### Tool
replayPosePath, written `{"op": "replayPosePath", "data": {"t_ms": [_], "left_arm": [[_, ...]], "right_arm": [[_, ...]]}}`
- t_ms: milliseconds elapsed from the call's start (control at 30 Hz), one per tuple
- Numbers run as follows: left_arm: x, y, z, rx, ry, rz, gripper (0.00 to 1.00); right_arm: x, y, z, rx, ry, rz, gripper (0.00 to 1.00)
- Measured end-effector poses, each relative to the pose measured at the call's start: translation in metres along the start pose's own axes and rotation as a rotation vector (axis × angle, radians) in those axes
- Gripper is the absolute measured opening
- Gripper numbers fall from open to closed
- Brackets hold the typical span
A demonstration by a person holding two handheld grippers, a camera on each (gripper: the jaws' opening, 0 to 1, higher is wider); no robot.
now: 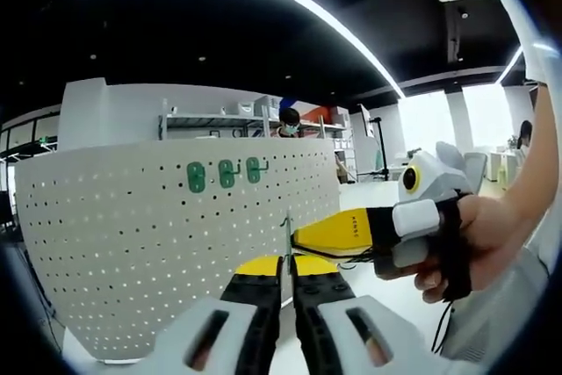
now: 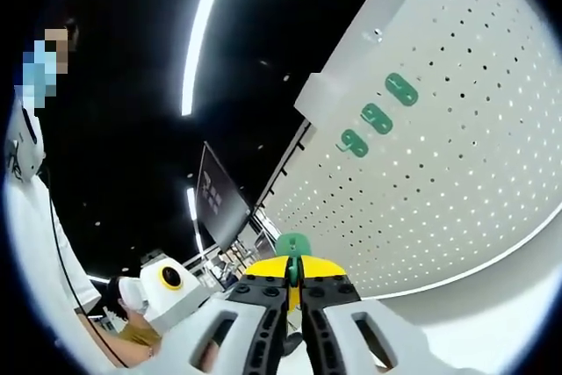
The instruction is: Insert the hook assembly into the mounting plate slot until the hook locks in place.
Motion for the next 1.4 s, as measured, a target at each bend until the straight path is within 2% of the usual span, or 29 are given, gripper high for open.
{"op": "replayPosePath", "data": {"t_ms": [100,200,367,500,567,633,667,700,767,800,833,933,1200,1400], "left_arm": [[-0.001,-0.001,0.0,-0.004,-0.004,0.01,0.06],[-0.004,0.001,-0.002,-0.019,-0.008,0.055,0.19],[-0.007,0.001,-0.002,-0.016,-0.032,0.077,0.32],[-0.011,0.002,-0.002,-0.013,-0.056,0.106,0.43],[-0.012,0.002,-0.002,-0.012,-0.056,0.107,0.44],[-0.014,0.002,-0.003,-0.016,-0.062,0.117,0.44],[-0.014,0.002,-0.003,-0.016,-0.061,0.12,0.45],[-0.014,0.002,-0.003,-0.016,-0.058,0.121,0.45],[-0.014,0.002,-0.003,-0.016,-0.064,0.123,0.45],[-0.014,0.002,-0.003,-0.016,-0.065,0.125,0.46],[-0.014,0.002,-0.003,-0.017,-0.067,0.126,0.46],[-0.014,0.002,-0.004,-0.019,-0.069,0.125,0.46],[-0.014,0.002,-0.003,-0.019,-0.064,0.13,0.45],[-0.017,-0.001,0.0,-0.013,-0.067,0.138,0.45]], "right_arm": [[0.0,0.0,0.0,0.0,0.004,0.0,0.0],[0.001,0.0,-0.001,0.001,0.006,-0.005,0.0],[0.002,0.001,0.001,-0.004,-0.027,0.003,0.0],[0.006,0.001,0.003,-0.036,-0.189,0.07,0.0],[0.007,0.002,0.006,-0.055,-0.283,0.124,0.0],[0.007,0.003,0.009,-0.07,-0.359,0.159,0.0],[0.009,0.004,0.01,-0.091,-0.365,0.15,0.0],[0.011,0.005,0.014,-0.079,-0.416,0.156,0.0],[0.011,0.006,0.017,-0.097,-0.525,0.215,0.0],[0.011,0.007,0.019,-0.097,-0.542,0.227,0.0],[0.011,0.009,0.021,-0.103,-0.524,0.214,0.0],[0.013,0.01,0.022,-0.112,-0.557,0.225,0.0],[0.019,0.008,0.018,-0.121,-0.527,0.201,0.0],[0.035,0.003,0.009,-0.175,-0.523,0.176,0.0]]}}
Point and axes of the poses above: the point that each gripper's makers call its tool centre point, and the gripper's own axes: y roughly forward along the fingers, z roughly to its left, x roughly out of its top, the point moved 10 cm from there along -y, roughly backward along the fingers, and after that the axes turned 6 degrees about x, right-handed, at the moved point
